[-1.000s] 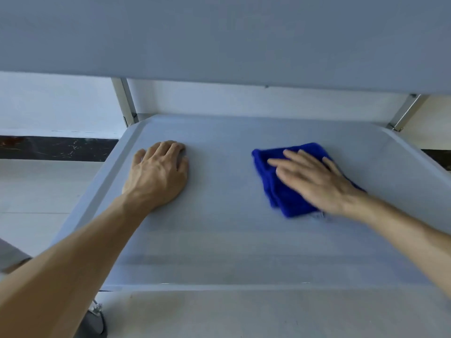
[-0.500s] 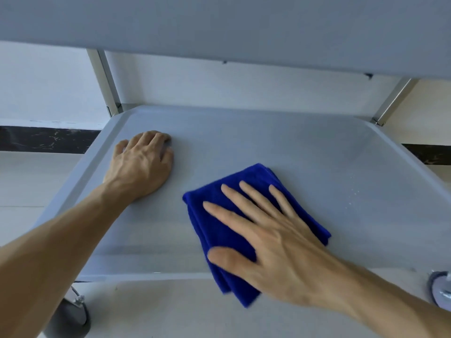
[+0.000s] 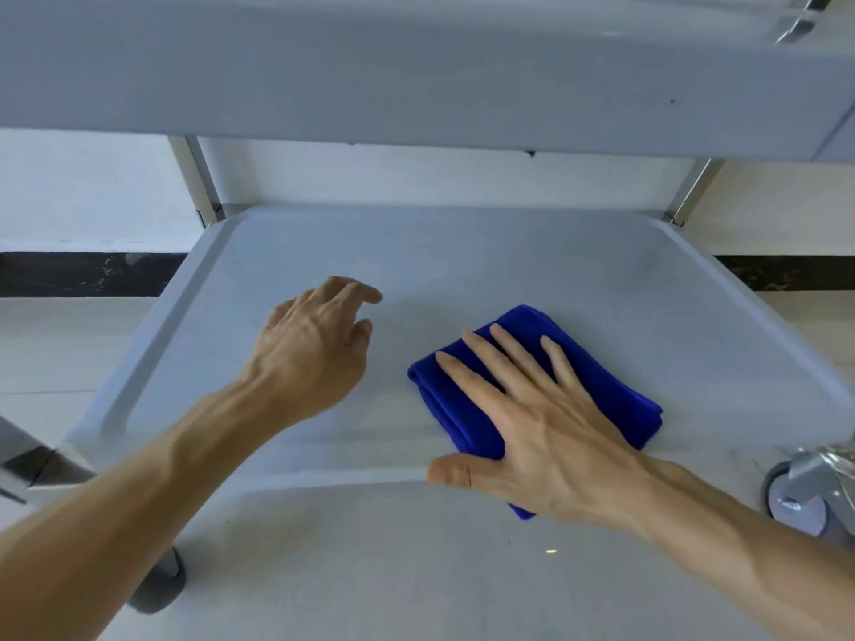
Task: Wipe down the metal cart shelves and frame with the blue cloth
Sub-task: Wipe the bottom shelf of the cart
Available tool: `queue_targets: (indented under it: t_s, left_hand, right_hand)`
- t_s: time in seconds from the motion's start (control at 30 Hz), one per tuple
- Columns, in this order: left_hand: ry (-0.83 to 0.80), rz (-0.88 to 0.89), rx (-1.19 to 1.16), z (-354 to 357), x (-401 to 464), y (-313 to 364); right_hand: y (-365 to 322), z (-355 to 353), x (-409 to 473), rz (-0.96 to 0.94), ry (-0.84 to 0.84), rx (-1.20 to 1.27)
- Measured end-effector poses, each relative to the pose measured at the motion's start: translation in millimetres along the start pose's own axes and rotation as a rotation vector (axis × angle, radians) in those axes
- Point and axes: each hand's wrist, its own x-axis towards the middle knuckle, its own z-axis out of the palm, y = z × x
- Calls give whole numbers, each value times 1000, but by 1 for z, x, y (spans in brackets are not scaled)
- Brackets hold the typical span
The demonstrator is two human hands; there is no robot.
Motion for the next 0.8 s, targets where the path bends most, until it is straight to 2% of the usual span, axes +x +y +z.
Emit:
queue_targets:
  t_s: [0.1,0.17,0.27,0.37,0.43,0.63,0.73,0.8]
  left_hand:
    - [-47,49,125,-14,-15,-15]
    - [-95,21,198,-31,-23,-30]
    - [-300,-30,366,-59,-28,-55]
    - [-555,-127,288,-77,-22,-69]
    - [-636,-145,296,-81,-12,-72]
    - [-698,-127,336,-92,11,-75]
    - [-708,-128,332,-93,10,-78]
    - [-646,-124,343,-91,4,-82]
  right_hand:
    - [10,2,-2,-85,-55,-52]
    - [32,-6,-4,-177,-98,-18]
    - [58,-19,-8,-244,-164,13]
    - [57,-4,-11,-264,-86,-123]
    - [39,9,-12,-269,14,-138]
    - [-54,25,15,-393,344,-230]
    - [-108,34,35,-372,361,-259]
    - [-125,38,42,-352,343,-281]
